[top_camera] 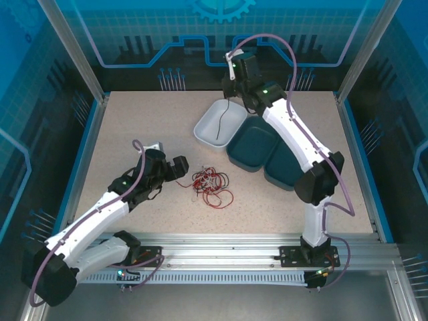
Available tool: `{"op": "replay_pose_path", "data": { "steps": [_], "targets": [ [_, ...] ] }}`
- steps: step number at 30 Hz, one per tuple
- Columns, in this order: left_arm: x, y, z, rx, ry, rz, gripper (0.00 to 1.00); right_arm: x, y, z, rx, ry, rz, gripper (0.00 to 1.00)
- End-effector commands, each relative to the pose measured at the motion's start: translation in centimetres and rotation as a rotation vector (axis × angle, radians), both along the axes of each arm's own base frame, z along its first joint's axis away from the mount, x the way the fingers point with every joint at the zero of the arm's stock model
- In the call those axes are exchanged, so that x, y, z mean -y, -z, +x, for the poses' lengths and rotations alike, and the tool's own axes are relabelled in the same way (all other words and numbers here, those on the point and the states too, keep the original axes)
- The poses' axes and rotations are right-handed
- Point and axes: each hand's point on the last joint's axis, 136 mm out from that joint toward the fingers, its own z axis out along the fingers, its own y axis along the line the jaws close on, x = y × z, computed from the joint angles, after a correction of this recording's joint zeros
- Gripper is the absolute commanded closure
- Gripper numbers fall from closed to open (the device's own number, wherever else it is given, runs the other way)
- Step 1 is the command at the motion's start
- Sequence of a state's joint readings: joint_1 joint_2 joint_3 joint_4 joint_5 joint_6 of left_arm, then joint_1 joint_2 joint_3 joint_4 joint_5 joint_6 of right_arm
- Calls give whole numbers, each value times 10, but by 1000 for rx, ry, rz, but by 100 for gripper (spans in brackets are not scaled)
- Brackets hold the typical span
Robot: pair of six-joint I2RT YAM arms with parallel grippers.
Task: Untangle the cables
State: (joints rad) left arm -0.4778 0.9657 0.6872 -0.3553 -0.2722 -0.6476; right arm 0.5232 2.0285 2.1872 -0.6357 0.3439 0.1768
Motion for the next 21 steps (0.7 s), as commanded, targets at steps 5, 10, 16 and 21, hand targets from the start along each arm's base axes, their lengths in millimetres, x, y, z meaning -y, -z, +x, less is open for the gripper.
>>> {"op": "replay_pose_path", "data": {
  "steps": [5, 10, 16, 21],
  "targets": [
    [-11, 10, -4, -12, -13, 54, 1, 3, 57, 4, -161, 58, -24, 100],
    [-10, 11, -2, -8, -8, 48, 1, -12, 103, -2, -288, 19, -14, 100],
    [-8, 14, -1, -17, -6, 43, 1, -32, 148, -10, -399, -33, -51, 100],
    [-6, 15, -1, -19, -2, 39, 1, -33, 186, -16, -491, -32, -95, 100]
  ]
}}
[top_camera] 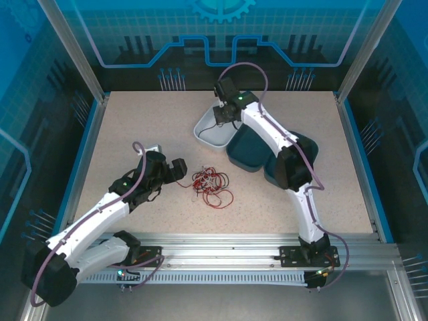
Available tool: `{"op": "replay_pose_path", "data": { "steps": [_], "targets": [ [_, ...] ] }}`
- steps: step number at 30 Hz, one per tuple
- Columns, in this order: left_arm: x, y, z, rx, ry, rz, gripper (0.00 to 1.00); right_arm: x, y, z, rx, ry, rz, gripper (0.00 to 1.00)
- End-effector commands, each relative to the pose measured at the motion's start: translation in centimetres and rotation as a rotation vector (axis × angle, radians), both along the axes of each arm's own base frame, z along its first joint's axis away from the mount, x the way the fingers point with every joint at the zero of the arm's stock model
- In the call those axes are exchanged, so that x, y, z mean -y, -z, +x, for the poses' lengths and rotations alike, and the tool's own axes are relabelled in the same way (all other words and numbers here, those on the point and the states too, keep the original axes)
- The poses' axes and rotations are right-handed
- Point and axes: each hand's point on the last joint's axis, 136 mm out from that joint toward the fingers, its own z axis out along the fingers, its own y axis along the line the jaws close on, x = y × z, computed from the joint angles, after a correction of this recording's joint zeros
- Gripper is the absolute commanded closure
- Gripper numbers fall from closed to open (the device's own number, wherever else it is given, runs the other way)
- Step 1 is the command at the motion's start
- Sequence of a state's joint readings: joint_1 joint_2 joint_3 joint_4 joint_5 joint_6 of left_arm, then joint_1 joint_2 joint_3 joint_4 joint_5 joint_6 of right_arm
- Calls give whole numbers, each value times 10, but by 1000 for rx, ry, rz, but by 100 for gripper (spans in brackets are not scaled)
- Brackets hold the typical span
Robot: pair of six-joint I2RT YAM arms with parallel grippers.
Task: Untangle the cables
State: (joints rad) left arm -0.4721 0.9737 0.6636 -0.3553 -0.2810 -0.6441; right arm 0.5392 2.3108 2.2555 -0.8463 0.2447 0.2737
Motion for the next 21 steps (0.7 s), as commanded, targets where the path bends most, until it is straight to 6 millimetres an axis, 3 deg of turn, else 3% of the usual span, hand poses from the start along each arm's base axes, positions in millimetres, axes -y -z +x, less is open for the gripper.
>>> {"op": "replay_pose_path", "data": {
  "steps": [1, 15, 21],
  "targets": [
    [-1, 3, 2, 5, 9, 15, 1, -7, 23, -11, -86, -11, -11, 100],
    [5, 14, 4, -26, 26, 7, 1, -26, 81, -27, -228, -36, 3, 100],
    [7, 16, 6, -33, 32, 5, 1, -32, 80, -26, -235, -46, 32, 99]
  ]
}}
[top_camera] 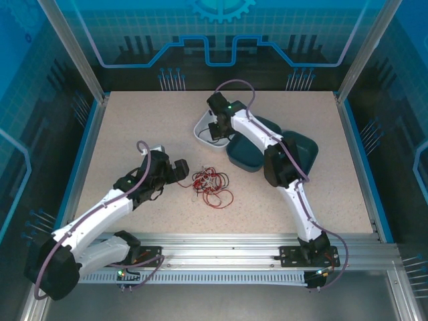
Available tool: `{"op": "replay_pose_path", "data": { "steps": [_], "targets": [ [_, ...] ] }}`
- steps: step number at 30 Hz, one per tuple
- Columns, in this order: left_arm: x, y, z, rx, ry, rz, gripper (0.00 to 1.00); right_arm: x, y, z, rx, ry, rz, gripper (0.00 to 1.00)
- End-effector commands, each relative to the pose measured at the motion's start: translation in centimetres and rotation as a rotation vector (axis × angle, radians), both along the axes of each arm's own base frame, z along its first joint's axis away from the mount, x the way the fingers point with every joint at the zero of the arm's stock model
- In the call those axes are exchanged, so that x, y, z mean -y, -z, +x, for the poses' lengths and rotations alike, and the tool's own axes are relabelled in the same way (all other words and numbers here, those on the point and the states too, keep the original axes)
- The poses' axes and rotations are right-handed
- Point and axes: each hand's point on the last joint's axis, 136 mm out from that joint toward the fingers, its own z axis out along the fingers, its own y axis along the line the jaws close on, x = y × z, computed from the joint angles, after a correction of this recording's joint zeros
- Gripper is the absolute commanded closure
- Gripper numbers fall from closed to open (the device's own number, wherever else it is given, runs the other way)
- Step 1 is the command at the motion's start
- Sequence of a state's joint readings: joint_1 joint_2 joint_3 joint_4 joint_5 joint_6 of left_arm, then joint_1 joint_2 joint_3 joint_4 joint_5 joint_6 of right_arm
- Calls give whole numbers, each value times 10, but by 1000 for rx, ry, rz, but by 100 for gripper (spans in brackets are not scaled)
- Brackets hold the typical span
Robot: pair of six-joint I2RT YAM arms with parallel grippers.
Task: Untangle the cables
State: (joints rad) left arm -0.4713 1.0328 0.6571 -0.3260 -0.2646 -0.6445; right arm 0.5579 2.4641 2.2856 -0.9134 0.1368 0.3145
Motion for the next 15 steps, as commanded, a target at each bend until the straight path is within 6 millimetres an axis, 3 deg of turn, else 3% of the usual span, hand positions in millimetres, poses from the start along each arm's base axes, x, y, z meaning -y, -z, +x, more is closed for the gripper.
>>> {"op": "replay_pose_path", "data": {
  "steps": [1, 4, 8, 15],
  "targets": [
    [3, 1, 3, 4, 22, -3, 1, -11, -7, -3, -12, -9, 35, 95],
    [5, 0, 4, 5, 27, -8, 1, -10, -27, -2, 21, -10, 47, 71],
    [6, 0, 4, 6, 30, -10, 1, -2, -58, -2, 75, 11, 40, 49],
    [6, -2, 5, 10, 32, -11, 1, 15, -100, -7, 151, 60, 29, 36]
  ]
}}
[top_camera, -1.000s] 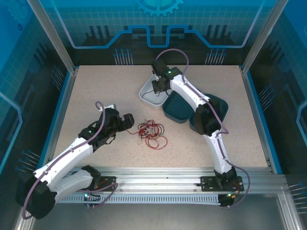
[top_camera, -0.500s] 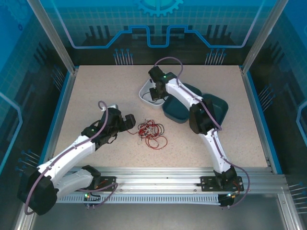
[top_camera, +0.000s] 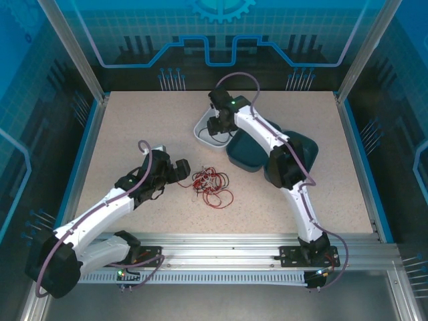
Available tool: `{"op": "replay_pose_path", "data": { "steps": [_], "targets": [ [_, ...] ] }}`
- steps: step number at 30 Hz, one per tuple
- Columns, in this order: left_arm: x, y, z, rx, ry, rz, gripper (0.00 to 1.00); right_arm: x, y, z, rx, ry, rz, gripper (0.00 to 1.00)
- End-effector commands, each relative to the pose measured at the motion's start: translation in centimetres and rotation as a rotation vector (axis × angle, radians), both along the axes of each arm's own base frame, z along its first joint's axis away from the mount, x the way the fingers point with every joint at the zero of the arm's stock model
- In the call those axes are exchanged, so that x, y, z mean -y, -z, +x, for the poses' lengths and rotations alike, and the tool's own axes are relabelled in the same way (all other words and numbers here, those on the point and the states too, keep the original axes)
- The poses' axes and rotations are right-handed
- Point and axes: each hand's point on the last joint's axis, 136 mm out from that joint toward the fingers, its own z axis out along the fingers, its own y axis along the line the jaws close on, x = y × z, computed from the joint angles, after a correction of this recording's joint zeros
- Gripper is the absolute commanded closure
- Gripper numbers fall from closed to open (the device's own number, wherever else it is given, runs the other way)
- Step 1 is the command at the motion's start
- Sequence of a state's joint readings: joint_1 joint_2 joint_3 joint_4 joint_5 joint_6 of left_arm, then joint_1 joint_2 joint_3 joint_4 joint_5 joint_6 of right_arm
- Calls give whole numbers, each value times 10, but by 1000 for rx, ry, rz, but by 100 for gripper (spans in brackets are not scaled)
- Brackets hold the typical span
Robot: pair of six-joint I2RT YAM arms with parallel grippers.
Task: Untangle the cables
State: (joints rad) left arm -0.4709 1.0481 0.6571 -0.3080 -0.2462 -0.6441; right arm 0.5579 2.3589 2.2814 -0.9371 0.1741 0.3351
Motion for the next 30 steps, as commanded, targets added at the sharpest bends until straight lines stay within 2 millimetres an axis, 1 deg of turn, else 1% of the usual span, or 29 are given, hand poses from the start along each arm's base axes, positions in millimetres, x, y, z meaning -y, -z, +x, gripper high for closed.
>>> {"op": "replay_pose_path", "data": {
  "steps": [1, 6, 9, 12, 15, 18, 21, 23, 26, 28, 30],
  "targets": [
    [2, -3, 3, 14, 21, 3, 1, 10, -51, -8, 80, 34, 5, 36],
    [2, -4, 3, 14, 22, 4, 1, 19, -71, -14, 118, 58, -18, 38],
    [1, -3, 3, 13, 21, 6, 1, 20, -82, -23, 131, 56, -16, 40],
    [2, -4, 3, 14, 21, 5, 1, 18, -90, -39, 142, 44, -19, 41],
    [3, -3, 4, 10, 20, -3, 1, 15, -92, -63, 151, 33, -41, 42],
    [5, -2, 5, 6, 25, -12, 1, 14, -86, -94, 139, 25, -48, 44],
    [10, 0, 7, 1, 36, -28, 1, 20, -81, -122, 116, 49, -27, 47],
    [14, 4, 8, -9, 48, -41, 1, 24, -72, -141, 88, 69, 15, 49],
    [22, 8, 12, -26, 67, -59, 1, 30, -58, -163, 40, 94, 82, 53],
    [28, 10, 14, -38, 86, -75, 1, 35, -49, -174, 16, 113, 105, 56],
    [36, 12, 16, -46, 109, -95, 1, 34, -36, -184, -12, 103, 126, 62]
  ]
}}
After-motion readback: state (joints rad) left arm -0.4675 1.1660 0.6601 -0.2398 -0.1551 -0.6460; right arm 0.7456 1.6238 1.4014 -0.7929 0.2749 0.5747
